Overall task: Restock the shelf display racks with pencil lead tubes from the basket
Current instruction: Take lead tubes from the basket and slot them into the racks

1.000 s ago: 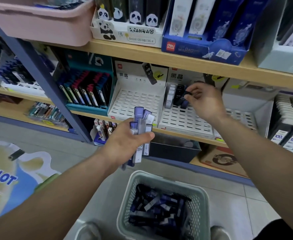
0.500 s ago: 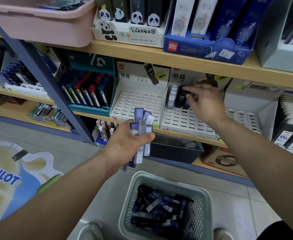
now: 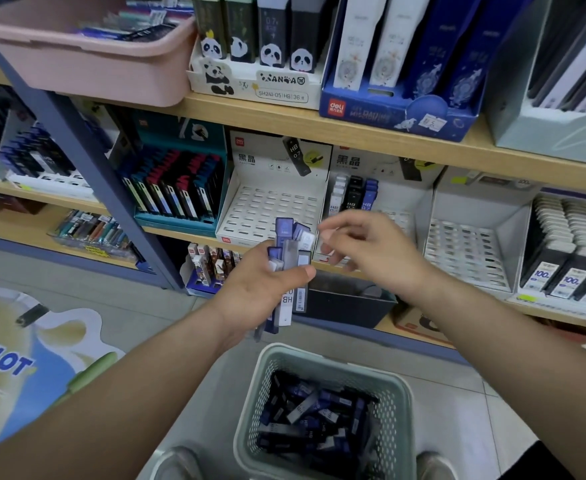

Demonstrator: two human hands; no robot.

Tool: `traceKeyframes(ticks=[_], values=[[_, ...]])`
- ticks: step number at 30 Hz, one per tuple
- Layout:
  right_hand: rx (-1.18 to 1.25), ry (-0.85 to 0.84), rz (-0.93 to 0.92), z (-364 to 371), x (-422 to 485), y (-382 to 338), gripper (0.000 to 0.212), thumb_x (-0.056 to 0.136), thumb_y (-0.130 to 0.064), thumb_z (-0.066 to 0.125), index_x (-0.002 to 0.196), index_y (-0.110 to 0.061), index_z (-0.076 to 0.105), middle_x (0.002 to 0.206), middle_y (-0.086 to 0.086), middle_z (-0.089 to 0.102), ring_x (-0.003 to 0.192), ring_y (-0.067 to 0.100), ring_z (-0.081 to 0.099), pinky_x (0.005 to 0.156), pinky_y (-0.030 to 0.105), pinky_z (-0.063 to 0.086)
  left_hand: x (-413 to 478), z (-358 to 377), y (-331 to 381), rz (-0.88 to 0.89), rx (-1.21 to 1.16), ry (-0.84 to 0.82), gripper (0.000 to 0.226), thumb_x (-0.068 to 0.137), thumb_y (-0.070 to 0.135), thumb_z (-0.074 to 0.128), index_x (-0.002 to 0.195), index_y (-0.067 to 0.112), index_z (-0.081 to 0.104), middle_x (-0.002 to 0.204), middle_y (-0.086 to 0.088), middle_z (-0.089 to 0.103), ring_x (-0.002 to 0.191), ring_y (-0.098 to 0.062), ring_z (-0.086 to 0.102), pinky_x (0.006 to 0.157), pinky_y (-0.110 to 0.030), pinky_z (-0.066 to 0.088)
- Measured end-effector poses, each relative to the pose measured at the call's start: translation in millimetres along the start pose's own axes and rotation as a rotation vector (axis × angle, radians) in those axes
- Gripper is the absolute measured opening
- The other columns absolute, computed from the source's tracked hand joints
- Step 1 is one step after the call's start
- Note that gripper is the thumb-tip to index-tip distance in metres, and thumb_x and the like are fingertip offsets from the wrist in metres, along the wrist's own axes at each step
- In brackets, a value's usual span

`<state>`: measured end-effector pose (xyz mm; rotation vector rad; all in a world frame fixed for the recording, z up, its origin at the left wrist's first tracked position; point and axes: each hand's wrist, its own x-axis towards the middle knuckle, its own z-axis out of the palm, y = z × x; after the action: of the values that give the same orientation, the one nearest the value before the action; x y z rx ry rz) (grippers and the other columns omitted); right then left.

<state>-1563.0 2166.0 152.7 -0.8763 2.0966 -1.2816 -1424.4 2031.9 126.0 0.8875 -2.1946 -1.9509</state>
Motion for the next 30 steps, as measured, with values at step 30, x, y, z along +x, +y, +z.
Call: traceKeyframes(ticks=[30], values=[[0.307,0.087,0.038,-5.2,-25.8,-9.6,0.022,0.105,-0.006,0.043,0.102,-0.016,0.062,0.102,0.011,0.059,0.063,0.012,0.058,0.053,0.027,0.048,-8.8,15.7,15.8,0.046,-0.215,-0.175,0.017,0.093,0.022,0.066,0.108,0.013,0.071,0.093,-0.012,0.073,0.070,-0.016,0.067,0.063,-0.030,0.051]])
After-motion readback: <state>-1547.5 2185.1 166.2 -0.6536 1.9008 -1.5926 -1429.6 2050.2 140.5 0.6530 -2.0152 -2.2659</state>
